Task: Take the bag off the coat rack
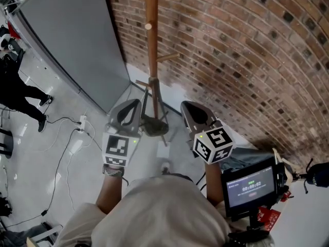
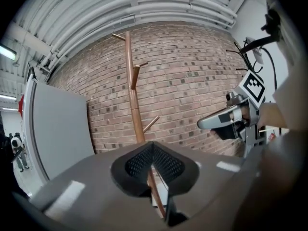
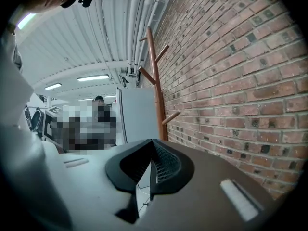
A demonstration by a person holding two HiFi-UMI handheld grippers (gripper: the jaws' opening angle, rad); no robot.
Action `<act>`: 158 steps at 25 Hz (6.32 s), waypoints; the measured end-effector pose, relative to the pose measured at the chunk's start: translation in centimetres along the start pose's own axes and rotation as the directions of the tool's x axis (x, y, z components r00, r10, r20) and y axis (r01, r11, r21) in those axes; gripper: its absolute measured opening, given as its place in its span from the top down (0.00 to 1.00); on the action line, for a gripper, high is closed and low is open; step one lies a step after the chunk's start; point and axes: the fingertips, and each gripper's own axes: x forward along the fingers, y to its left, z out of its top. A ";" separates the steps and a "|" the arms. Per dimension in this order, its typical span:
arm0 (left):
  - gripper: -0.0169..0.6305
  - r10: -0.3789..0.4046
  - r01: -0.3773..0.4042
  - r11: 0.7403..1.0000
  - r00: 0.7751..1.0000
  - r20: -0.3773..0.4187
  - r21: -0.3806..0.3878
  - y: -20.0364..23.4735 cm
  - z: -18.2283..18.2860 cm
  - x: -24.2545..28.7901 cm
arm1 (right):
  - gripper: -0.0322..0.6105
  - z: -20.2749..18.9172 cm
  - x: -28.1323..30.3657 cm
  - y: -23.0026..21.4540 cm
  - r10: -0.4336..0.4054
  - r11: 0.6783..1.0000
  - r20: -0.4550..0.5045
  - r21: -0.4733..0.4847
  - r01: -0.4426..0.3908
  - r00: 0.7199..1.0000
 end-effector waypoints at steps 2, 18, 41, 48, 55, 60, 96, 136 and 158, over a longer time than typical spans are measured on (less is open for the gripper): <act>0.97 0.008 -0.008 1.000 1.000 -0.013 -0.004 0.1 -0.5 0.8 | 0.94 -0.5 0.7 -0.5 0.009 1.000 -0.023 -0.008 -0.009 1.000; 0.97 -0.041 0.037 0.999 0.988 -0.152 -0.031 1.8 -5.8 4.6 | 0.82 -4.1 6.8 -1.9 0.013 1.000 -0.139 -0.011 -0.015 0.990; 0.79 -0.307 0.294 0.952 0.909 -0.281 -0.088 1.2 -15.8 12.3 | 0.71 -13.5 15.6 -2.8 -0.084 0.996 -0.304 -0.035 0.077 0.949; 0.77 -0.335 0.325 0.942 0.885 -0.324 -0.086 0.3 -17.3 13.0 | 0.71 -16.6 16.5 -3.3 -0.093 0.996 -0.345 -0.025 0.090 0.934; 0.77 -0.345 0.334 0.938 0.876 -0.337 -0.090 -0.2 -18.1 14.0 | 0.71 -17.7 17.8 -3.3 -0.069 0.997 -0.363 0.003 0.075 0.929; 0.81 -0.339 0.329 0.940 0.877 -0.339 -0.089 -0.3 -18.4 14.3 | 0.73 -18.1 18.4 -3.1 -0.065 0.997 -0.365 0.015 0.075 0.929; 0.90 -0.373 0.309 0.913 0.896 -0.240 -0.265 1.6 -15.5 11.1 | 0.94 -14.0 15.1 -1.6 -0.067 0.989 -0.294 0.109 0.103 0.953; 0.90 -0.272 0.330 0.921 0.925 0.266 -0.206 8.2 6.4 0.7 | 0.94 8.7 5.3 4.7 0.124 0.973 0.207 0.164 -0.160 0.970; 0.90 -0.310 0.360 0.919 0.912 0.270 -0.160 7.0 7.3 0.2 | 0.94 8.9 4.0 4.2 0.063 0.979 0.225 0.175 -0.104 0.972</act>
